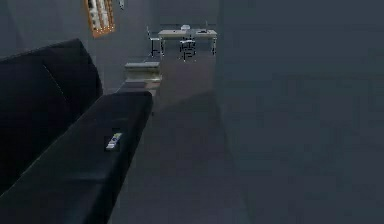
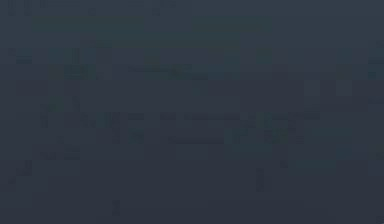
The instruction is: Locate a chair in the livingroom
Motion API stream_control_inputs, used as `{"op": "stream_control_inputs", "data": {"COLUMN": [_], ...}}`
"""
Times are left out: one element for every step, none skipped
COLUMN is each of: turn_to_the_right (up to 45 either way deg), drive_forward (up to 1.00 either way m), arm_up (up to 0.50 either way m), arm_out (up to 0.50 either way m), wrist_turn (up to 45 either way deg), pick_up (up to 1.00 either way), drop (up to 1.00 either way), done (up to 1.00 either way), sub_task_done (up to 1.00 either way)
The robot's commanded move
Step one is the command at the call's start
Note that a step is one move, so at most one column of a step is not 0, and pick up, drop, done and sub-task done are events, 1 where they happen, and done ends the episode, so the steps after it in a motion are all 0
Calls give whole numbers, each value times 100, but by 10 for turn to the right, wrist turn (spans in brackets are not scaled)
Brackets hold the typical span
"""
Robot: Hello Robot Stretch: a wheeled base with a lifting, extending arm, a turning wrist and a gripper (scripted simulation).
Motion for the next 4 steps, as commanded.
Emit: {"op": "stream_control_inputs", "data": {"turn_to_the_right": [0, 0, 0, 0], "drive_forward": [100, 100, 100, 85], "arm_up": [0, 0, 0, 0], "arm_out": [0, 0, 0, 0], "wrist_turn": [0, 0, 0, 0], "pick_up": [0, 0, 0, 0], "drop": [0, 0, 0, 0], "done": [0, 0, 0, 0], "sub_task_done": [0, 0, 0, 0]}}
